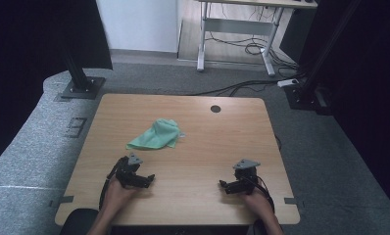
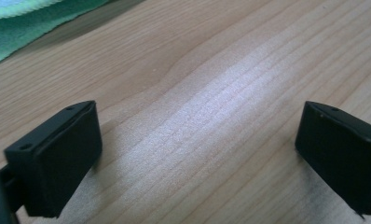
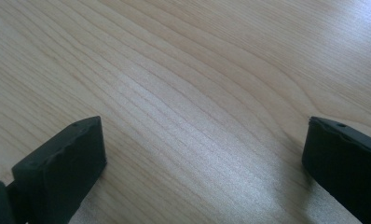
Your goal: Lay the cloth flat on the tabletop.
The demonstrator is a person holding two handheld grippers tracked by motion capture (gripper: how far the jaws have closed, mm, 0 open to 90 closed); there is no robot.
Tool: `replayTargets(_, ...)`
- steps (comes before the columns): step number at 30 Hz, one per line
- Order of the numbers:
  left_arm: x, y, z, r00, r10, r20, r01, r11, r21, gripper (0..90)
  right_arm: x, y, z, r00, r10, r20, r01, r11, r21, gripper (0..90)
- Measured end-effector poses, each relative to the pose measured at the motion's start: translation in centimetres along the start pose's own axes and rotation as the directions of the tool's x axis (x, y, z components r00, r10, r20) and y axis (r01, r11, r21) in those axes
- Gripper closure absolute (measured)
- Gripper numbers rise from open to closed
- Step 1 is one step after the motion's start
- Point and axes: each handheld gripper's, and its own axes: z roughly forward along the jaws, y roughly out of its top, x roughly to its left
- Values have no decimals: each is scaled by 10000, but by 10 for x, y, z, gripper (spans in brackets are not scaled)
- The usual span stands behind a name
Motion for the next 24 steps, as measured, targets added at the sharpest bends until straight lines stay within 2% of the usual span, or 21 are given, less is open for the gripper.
replayTargets(7,-2,1,0,9999,-90,-87,89,9998,-160,56,0,0,0,10000,0,1,0,10000,-1,0)
replayTargets(24,-4,4,3,10000,-26,3,26,10000,-84,30,0,0,0,10000,-1,-2,1,10000,-1,0)
